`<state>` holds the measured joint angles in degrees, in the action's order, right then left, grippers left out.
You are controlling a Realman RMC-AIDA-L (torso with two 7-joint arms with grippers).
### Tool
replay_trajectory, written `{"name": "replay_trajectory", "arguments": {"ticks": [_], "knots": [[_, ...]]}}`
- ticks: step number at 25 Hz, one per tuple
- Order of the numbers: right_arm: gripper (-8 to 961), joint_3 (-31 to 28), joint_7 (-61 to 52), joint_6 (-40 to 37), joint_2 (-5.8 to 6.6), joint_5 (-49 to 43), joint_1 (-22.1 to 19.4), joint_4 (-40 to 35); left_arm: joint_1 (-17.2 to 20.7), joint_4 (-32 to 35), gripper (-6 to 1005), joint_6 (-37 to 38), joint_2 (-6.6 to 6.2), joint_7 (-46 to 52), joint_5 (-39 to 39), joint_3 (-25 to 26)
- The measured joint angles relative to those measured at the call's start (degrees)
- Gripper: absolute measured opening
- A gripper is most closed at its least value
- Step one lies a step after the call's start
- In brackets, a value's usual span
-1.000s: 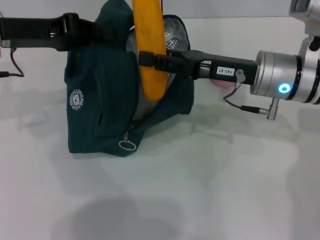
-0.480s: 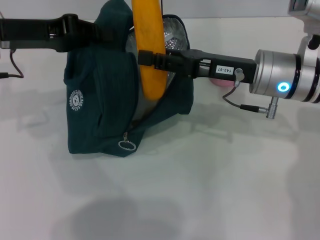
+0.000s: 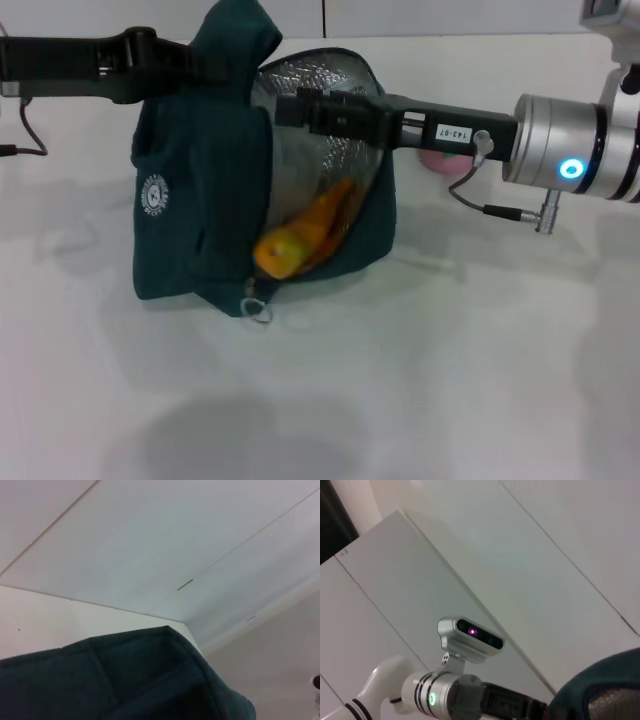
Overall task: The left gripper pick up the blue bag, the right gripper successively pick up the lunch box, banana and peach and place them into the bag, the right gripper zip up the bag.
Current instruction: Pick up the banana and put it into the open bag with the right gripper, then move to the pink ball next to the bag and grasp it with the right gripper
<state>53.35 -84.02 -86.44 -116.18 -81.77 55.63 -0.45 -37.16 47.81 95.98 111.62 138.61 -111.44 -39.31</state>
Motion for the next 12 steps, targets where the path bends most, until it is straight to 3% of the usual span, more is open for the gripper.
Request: {"name": "replay_trajectory", "arguments": {"ticks": [4,8,12], "knots": [[759,0.0,-2.1,-0.6,-0.01,0.4,-2.2,-4.4,0.3,0.1,36,0.1,-0.16,0.2,0.0,0.0],[775,0.1,-7.1,-1.2,0.28,0.7,-8.4,-15.5,0.3,0.1,36,0.5,-0.32,0.4,0.0,0.0],[780,0.8,-12.8,2.5,1.44,-0.2,-16.2,-28.9,0.4,0.1,36,1.0,-0.47,0.4,0.2,0.0]]}}
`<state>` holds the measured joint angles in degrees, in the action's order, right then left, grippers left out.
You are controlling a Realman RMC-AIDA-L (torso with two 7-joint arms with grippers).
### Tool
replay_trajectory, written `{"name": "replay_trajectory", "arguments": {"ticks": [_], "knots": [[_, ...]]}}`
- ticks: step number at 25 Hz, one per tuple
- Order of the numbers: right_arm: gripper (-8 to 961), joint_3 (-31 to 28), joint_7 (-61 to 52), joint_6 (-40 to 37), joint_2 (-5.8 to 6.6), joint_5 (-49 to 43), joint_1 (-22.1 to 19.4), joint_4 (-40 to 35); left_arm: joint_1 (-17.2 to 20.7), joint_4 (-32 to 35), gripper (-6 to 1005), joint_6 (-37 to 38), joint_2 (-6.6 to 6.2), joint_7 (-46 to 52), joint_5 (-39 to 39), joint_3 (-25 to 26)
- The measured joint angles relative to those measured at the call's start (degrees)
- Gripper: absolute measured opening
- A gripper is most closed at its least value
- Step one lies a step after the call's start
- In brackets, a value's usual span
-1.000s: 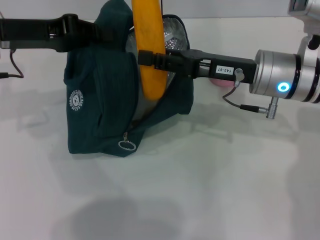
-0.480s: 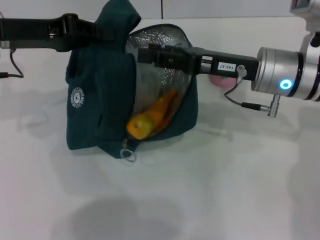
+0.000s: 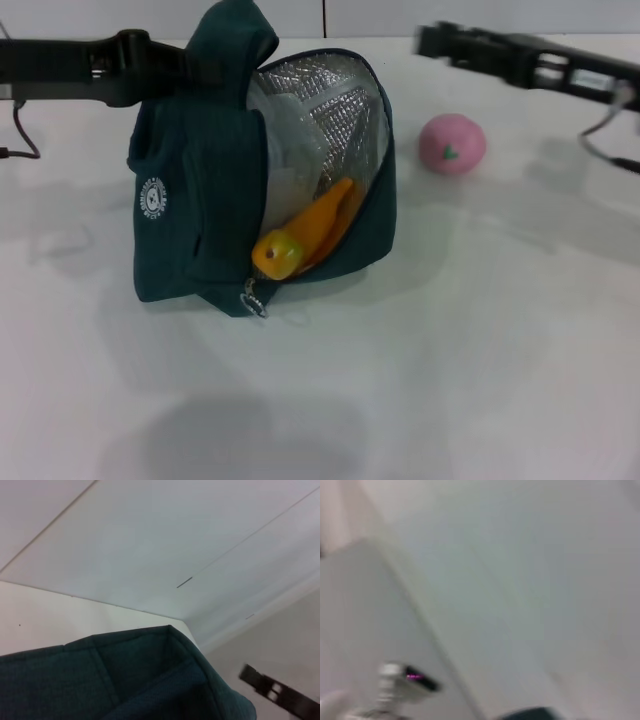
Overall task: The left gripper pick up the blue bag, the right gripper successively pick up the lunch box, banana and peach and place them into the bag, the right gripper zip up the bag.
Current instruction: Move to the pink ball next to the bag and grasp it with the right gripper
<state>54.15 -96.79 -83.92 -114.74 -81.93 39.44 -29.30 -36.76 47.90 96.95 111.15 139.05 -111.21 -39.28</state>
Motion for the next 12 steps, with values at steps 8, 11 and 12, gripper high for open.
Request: {"name": "replay_trajectory", "arguments": {"ticks": [8,11,12], "knots": [[769,0.2,-12.4,11.8,3.72,-18.7,-3.5,-11.6,-0.1,0.0,36,0.6,0.06,-0.1,0.9,-0.1],[765,0.2,-16.0,14.6,3.54,-27.1,-1.1,-11.3,-0.1,0.0,36,0.6,0.13,-0.2,0.9,0.0],[764,0.3,-17.3,15.4,3.22,-30.1,0.0,-11.3,-0.1,0.0,36,0.6,0.15,-0.2,0.9,0.0]]}}
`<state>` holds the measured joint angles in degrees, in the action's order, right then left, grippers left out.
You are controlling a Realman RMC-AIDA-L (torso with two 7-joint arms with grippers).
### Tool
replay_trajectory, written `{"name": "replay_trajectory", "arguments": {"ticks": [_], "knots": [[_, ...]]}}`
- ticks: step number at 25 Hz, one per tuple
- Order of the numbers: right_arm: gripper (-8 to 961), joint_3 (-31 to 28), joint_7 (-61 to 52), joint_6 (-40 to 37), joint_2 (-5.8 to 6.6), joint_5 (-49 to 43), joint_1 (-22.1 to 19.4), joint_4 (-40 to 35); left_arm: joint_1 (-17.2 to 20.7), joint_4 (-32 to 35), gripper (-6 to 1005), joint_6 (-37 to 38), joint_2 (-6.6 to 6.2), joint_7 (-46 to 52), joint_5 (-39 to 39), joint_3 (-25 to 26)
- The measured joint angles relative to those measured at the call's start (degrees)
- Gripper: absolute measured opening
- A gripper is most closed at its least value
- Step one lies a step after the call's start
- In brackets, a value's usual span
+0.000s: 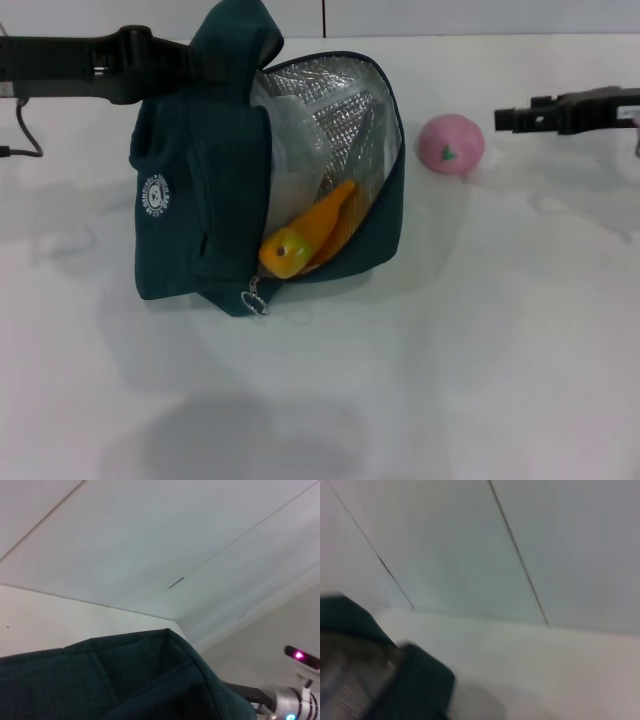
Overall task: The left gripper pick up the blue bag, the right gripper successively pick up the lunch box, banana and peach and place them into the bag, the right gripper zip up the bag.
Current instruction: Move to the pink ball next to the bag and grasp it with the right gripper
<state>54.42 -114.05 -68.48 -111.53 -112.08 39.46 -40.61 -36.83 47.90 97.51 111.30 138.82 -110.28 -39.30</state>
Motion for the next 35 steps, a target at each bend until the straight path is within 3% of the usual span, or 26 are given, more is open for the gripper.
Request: {"name": "replay_trajectory", "arguments": {"ticks": [10,18,31,35], "knots": [[761,1.3,-4.2,7.8,-3.71,-17.9,8.2,2.1,-0.4,0.0,36,-0.1,0.13,-0.6,-0.2,-0.3],[758,9.2,-4.3,15.9,-4.44,-18.0,10.2,5.8,-0.6,0.0,36,-0.3,0.17,-0.9,-0.3,-0.3],[753,9.9,-3.9,17.6,-4.41,-18.0,10.5,5.2,-1.0,0.0,36,-0.5,0.17,-0.7,-0.4,-0.3],[752,13.9,-3.7,20.4,-4.47,-16.6,10.5,5.5,-1.4,0.0,35,-0.5,0.15,-0.5,-0.5,-0.3]]}}
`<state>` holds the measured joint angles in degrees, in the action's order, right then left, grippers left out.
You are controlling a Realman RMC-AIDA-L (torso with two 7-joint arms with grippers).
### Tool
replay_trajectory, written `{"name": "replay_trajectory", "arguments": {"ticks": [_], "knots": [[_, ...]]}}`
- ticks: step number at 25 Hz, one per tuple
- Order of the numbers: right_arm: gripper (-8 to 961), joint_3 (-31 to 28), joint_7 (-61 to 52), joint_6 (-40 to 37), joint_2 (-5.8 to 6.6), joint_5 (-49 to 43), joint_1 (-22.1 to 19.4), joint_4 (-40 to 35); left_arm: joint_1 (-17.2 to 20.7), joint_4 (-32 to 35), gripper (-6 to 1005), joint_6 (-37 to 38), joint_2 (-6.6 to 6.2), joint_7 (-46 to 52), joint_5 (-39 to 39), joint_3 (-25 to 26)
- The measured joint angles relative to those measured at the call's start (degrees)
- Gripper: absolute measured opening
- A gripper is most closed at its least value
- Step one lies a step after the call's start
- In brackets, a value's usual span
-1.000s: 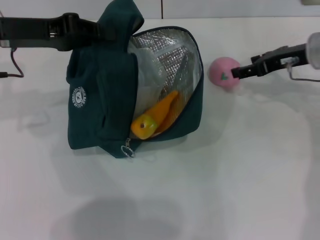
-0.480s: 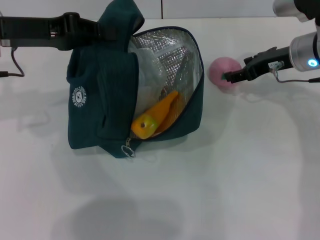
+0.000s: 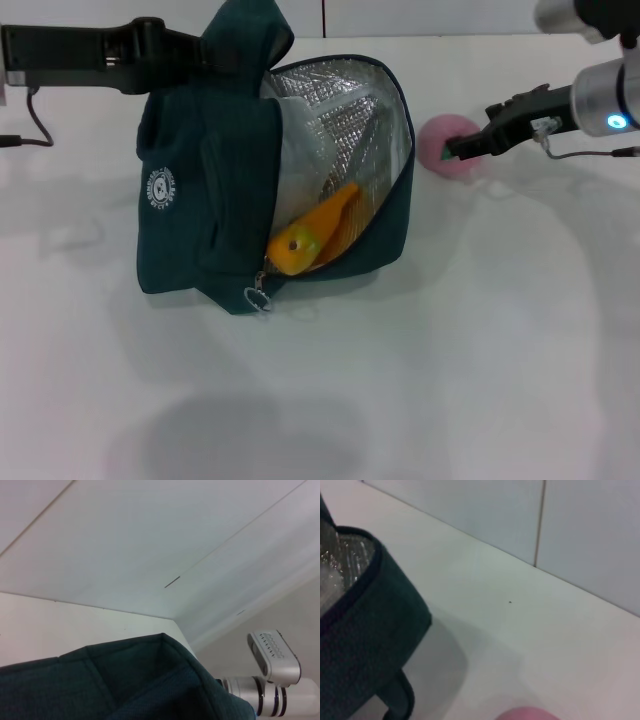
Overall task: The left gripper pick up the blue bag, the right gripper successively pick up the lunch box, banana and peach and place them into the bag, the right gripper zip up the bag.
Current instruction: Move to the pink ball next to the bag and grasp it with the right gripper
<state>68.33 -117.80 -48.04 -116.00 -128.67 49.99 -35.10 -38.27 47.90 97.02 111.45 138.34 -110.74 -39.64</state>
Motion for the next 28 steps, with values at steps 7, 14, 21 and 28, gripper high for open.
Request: {"name": "replay_trajectory", "arguments": {"ticks": [7,14,21,28], "knots": [[749,3.6,0.0,2.1,-0.01,2.2,0.0,0.1,-0.4,0.0,35,0.0,-0.01,0.4,0.0,0.0],[747,3.5,-0.4,1.8,0.01,2.3,0.0,0.2,-0.5,0.0,35,0.0,-0.03,0.4,0.0,0.0],[510,3.9,-0.3,1.2,-0.01,2.3,0.0,-0.3,-0.3,0.0,35,0.0,-0.09,0.4,0.0,0.0],[291,4.0,-0.3,1.0,0.01,2.3,0.1,-0.5,-0.1,0.0,35,0.0,-0.18,0.3,0.0,0.1]]}}
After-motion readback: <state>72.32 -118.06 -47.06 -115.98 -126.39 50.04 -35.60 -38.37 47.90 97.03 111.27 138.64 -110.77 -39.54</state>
